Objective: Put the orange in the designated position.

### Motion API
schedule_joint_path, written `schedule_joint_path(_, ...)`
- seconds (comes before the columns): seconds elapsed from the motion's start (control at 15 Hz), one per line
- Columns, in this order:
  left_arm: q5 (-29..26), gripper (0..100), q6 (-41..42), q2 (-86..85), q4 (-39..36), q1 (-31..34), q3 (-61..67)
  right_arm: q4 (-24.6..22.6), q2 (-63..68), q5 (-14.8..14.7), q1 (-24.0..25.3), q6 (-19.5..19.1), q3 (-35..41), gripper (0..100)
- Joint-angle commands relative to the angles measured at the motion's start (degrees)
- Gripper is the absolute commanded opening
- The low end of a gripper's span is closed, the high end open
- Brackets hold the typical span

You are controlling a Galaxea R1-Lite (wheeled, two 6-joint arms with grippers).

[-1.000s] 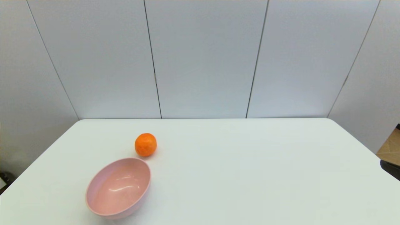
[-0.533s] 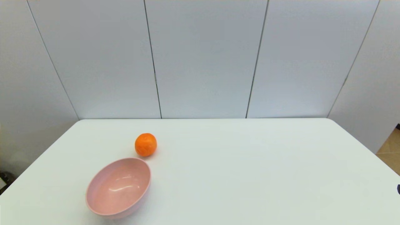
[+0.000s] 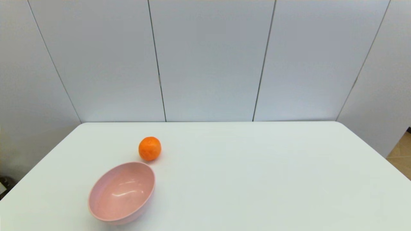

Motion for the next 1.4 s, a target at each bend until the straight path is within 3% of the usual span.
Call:
schedule_joint_path(0.07,0.0,100,0.0,0.1,-0.1,0.0,0.0,0.2,-5.4,0.1,0.2,0.6,2.7,100)
schedule_joint_path(0.4,0.0,100,0.0,0.1,-0.1,0.0,0.0,-0.2,-10.4,0.0,0.4,1.1,5.4,100)
schedule_joint_path(0.87,0.0,100,0.0,0.1,0.0,0.0,0.0,-0.5,-16.2,-0.8,6.9,1.5,9.7,100)
schedule_joint_path(1.4,0.0,100,0.0,0.1,0.0,0.0,0.0,-0.4,-26.9,-0.8,6.7,1.7,18.7,100)
